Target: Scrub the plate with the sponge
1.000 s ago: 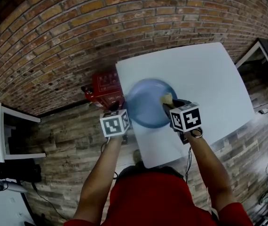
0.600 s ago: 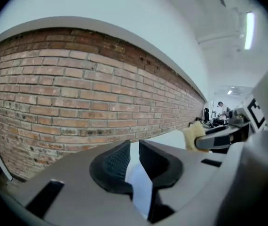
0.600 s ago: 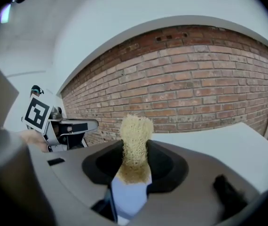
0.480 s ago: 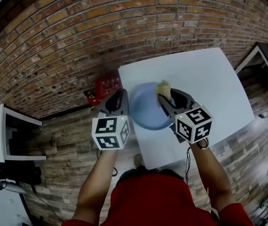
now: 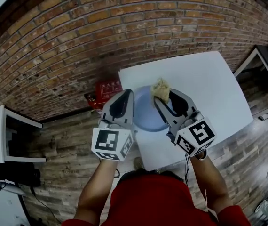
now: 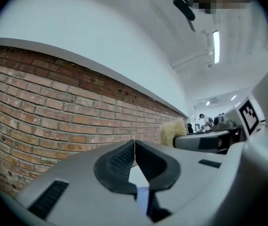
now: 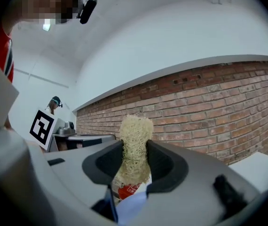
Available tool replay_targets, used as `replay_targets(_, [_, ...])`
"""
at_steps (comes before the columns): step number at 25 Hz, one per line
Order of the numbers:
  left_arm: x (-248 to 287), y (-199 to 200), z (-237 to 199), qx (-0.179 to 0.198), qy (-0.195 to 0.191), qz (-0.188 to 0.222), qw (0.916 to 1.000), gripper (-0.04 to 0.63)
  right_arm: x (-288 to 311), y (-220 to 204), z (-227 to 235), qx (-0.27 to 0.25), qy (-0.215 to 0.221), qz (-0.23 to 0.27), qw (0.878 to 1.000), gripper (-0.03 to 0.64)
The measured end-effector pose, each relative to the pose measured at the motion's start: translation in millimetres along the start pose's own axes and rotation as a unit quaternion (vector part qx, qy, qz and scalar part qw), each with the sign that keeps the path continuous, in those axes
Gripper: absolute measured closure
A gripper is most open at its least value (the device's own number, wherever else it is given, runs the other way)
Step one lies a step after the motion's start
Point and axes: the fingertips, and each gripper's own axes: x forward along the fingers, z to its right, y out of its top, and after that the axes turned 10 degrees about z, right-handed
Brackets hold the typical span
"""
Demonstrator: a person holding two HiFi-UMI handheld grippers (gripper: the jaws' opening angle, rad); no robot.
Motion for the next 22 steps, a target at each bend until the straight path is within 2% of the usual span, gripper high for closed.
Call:
replay_targets(8, [-6.9,12.4,23.9,0.008,-0.029,0.022,0.9993,0.581,-7.3,20.4,-22.2,-0.017,0.016,0.038,0.999,0.465])
replay_targets(13, [-8.8,18.2,33.4,0.019,-0.033,0.034,0.9987,0.581,-12.1,21.1,-30.1,-0.024,0.025,0.042,0.999,0.465])
replay_targets(22, [-10.7,17.0,38.3,0.017,-0.031,0.035,0.9988,0.581,-19.6,20.7,-30.0,-0.029,0.026,0.039,0.998,0.465])
